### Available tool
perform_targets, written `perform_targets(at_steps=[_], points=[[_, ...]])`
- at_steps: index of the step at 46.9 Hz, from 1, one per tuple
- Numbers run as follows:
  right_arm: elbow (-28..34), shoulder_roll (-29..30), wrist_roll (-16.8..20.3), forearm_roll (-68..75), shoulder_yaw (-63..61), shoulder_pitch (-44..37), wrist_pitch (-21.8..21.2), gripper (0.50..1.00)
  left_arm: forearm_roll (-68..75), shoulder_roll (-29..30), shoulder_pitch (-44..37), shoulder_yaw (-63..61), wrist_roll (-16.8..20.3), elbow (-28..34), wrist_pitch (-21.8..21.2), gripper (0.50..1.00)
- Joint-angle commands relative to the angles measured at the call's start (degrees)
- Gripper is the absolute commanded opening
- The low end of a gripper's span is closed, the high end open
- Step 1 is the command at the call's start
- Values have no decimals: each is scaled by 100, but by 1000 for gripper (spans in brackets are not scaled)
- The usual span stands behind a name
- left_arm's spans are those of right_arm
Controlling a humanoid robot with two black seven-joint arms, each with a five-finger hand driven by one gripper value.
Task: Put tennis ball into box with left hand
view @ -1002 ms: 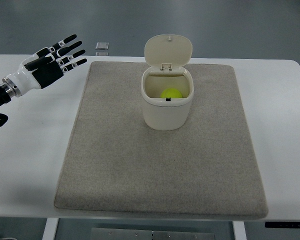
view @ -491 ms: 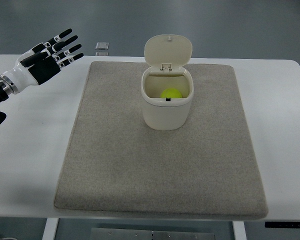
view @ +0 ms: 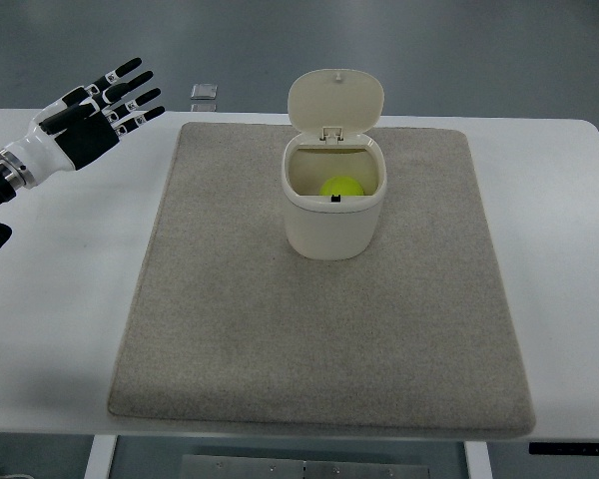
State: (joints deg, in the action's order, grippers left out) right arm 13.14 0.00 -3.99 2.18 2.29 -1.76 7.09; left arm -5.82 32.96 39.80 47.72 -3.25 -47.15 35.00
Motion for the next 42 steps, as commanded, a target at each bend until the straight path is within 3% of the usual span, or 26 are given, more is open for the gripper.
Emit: perform_targets(at_steps=[1, 42], points=[[4, 0, 3, -25, -9, -9, -6, 901, 2, 0, 2, 1, 9, -13, 0, 994], [83, 0, 12, 28, -9, 35, 2, 901, 11, -184, 63, -8, 26, -13, 0, 994]])
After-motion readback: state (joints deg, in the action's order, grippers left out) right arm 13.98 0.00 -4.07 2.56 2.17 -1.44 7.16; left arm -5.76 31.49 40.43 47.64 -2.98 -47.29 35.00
